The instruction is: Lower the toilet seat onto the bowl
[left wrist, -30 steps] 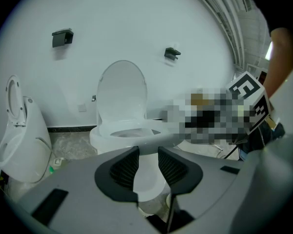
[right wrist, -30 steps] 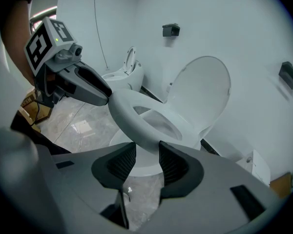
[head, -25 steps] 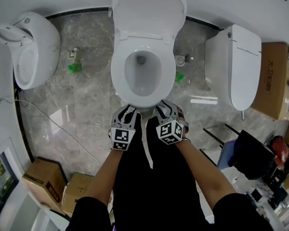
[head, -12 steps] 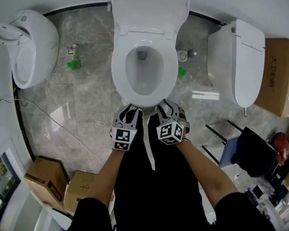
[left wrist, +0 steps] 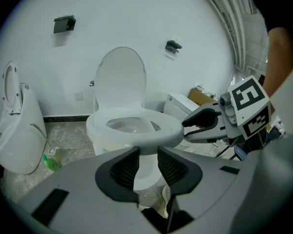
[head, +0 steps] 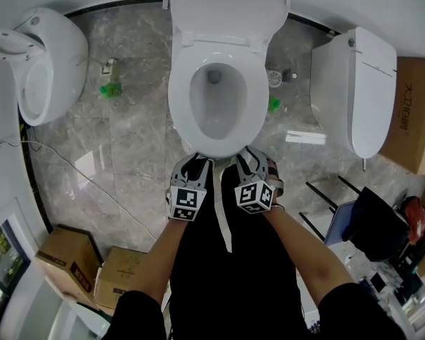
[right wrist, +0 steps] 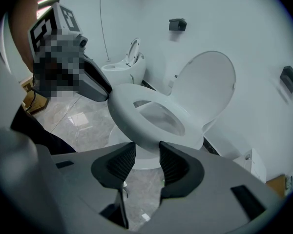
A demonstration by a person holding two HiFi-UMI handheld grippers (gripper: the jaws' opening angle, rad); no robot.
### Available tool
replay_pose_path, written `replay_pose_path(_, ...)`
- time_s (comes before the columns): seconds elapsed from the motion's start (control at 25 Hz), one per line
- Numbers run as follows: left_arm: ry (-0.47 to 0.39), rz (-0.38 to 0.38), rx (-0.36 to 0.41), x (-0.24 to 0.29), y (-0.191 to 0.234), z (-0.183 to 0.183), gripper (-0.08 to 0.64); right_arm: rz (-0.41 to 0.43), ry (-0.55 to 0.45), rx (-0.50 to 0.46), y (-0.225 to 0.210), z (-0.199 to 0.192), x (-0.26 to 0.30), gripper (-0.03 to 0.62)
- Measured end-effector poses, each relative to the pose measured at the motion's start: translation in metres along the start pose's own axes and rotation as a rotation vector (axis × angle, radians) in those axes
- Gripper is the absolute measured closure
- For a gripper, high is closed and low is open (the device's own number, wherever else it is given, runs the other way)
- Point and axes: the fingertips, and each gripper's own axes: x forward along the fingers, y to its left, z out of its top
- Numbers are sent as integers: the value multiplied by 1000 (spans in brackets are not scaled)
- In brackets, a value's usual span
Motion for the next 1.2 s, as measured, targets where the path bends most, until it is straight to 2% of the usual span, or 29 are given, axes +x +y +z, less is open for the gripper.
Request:
replay_pose_path(0.24,8,-6,68,4,-2,-14,423,2,11,-3,5,-4,6,426)
replay_pose_path(0.32,18,-29,103,6,-6,-17,373,8,17,-3,6,-6,9,427)
replay_pose_path(0.4,36,-24,135,8,-8,-20,359,11,28,4,7,-8,10,426)
replay_pose_path(0.52,68,43,184,9,-2,-23,428,9,39,12,9,-11,10,426)
replay_pose_path(0.6,83,74,205,10,0,-24,442,10,43,14,10,-11,11,426)
replay_pose_path(0.84,80,102,171,17,2,-34,440,13,46,21,15,-18,19,426)
replay_pose_path(1.2,96,55,145,27,1,-56,446,4,43,32,26,-33,31,426)
